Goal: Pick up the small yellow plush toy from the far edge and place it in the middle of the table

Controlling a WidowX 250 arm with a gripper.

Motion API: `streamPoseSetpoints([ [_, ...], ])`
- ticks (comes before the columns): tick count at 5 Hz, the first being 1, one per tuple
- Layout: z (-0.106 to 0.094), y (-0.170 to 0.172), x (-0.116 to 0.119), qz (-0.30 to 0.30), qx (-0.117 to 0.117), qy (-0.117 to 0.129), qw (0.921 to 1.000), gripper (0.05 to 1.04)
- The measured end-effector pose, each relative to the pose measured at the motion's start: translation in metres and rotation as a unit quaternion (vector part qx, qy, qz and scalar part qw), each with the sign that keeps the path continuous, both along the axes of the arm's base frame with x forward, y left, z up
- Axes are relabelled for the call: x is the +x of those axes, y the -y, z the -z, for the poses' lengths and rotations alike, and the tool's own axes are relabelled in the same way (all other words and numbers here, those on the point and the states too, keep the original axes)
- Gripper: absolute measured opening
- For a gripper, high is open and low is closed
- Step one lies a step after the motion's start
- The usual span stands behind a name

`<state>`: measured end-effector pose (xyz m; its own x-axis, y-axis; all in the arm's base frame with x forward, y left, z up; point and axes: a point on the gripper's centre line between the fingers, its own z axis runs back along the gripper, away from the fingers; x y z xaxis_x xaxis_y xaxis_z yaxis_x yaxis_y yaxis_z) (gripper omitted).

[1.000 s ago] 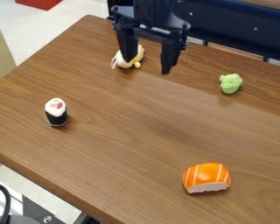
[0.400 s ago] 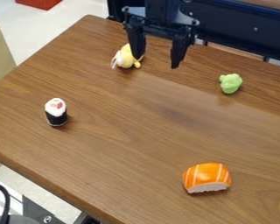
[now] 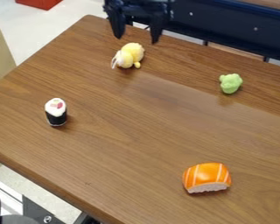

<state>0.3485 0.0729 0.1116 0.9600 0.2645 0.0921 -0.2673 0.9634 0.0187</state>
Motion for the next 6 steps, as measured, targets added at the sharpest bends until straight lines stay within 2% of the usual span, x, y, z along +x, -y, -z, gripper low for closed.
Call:
streamPoseSetpoints([
  [1, -0.006, -0.026, 0.016, -0.01, -0.012, -0.006, 0.9999, 0.988],
  [2, -0.001, -0.048, 0.028, -0.012, -0.007, -0.023, 0.9996, 0.988],
  [3, 0.015, -0.059, 0.04, -0.004, 0.009, -0.035, 0.9993, 0.988],
  [4, 0.026, -0.059, 0.05, 0.012, 0.033, -0.025, 0.999, 0.988],
  [5, 0.046, -0.055, 0.054, 0.037, 0.039, -0.014, 0.9985, 0.988],
  [6, 0.051, -0.051, 0.056, 0.047, 0.026, -0.007, 0.9986, 0.988],
])
